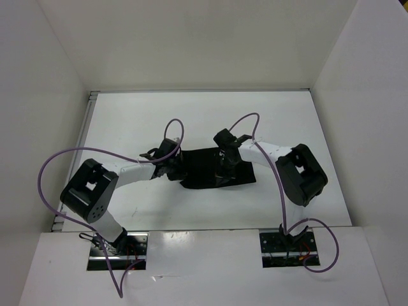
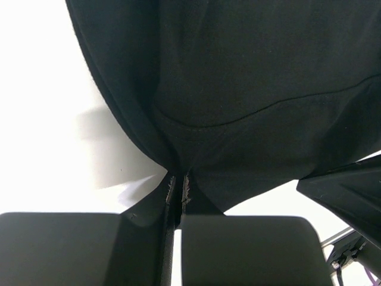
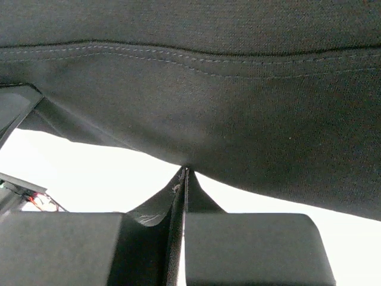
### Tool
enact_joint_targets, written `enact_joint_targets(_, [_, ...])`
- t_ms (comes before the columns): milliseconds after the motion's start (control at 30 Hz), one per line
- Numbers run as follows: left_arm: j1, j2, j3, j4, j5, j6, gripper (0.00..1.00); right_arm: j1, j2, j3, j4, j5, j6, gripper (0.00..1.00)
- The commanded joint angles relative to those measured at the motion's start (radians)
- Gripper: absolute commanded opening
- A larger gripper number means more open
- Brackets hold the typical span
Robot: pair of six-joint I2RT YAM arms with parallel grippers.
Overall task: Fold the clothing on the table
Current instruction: Fold the skirt
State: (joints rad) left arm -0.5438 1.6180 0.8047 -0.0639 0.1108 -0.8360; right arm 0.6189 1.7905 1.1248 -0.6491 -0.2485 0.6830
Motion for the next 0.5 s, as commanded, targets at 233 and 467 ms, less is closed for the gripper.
enact_joint_targets(233, [0.002,-0.17,0.028,-0.056,0.047,0.026,0.0,0.019,0.098,-0.003,0.046,0.006,0.023,0.0])
enact_joint_targets(467, [-0.019,-0.237,0.088,-0.047,0.15,0.015,0.0,0.039,0.139,0.027,0.081,-0.025,0.044,0.0])
